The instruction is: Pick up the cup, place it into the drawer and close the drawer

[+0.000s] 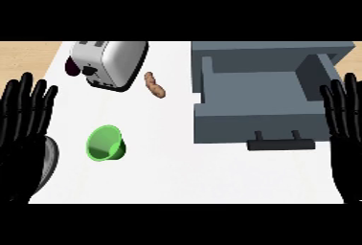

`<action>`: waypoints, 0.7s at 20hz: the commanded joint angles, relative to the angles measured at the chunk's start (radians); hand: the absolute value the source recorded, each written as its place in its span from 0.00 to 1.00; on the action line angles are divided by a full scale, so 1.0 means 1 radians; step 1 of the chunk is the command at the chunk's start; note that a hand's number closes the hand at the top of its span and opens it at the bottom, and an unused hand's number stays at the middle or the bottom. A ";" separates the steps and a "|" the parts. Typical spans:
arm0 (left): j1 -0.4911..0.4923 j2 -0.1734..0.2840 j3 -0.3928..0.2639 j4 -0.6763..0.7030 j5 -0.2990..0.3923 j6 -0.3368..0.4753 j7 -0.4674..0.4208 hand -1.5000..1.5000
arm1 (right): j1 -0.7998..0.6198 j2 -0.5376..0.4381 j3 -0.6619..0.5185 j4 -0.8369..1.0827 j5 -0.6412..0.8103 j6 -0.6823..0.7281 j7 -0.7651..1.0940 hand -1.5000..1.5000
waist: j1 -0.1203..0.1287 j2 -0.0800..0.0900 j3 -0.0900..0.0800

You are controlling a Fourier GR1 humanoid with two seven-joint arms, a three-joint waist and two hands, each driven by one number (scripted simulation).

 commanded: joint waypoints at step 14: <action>-0.012 0.111 0.150 0.327 0.433 -0.319 0.012 0.00 | -0.065 -0.075 -0.049 0.122 -0.136 0.158 0.081 0.00 | 0.012 0.017 -0.022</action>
